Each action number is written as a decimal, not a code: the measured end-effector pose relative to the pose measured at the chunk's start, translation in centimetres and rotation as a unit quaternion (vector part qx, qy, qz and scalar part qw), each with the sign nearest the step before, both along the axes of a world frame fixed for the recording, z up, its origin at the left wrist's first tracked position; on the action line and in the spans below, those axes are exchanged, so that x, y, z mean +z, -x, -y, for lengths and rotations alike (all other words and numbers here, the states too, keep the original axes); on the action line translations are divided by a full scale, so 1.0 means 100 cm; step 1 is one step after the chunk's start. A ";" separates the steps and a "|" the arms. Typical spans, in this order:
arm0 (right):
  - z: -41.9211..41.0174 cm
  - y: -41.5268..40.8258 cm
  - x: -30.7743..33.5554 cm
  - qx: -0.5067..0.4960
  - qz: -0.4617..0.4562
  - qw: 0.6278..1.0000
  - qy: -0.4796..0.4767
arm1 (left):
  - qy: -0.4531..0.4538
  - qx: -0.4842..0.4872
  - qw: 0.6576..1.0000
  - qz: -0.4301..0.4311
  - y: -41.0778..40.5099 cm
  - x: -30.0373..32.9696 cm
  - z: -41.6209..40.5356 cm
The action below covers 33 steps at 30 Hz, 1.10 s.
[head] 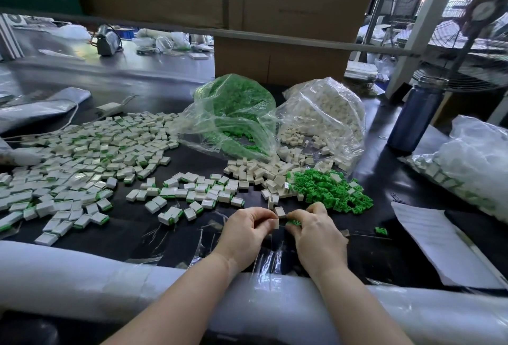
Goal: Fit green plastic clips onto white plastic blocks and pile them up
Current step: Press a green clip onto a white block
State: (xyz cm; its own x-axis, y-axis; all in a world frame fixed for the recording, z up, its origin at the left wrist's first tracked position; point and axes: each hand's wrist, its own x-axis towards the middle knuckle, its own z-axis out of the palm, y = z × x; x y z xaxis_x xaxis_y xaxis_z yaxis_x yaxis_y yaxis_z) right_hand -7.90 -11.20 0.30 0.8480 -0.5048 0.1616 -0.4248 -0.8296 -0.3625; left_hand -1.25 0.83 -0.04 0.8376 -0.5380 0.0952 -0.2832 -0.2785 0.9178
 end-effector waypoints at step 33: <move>0.001 0.016 0.011 0.106 0.200 0.884 -0.409 | 0.059 -0.046 0.996 -0.043 -0.001 0.003 -0.003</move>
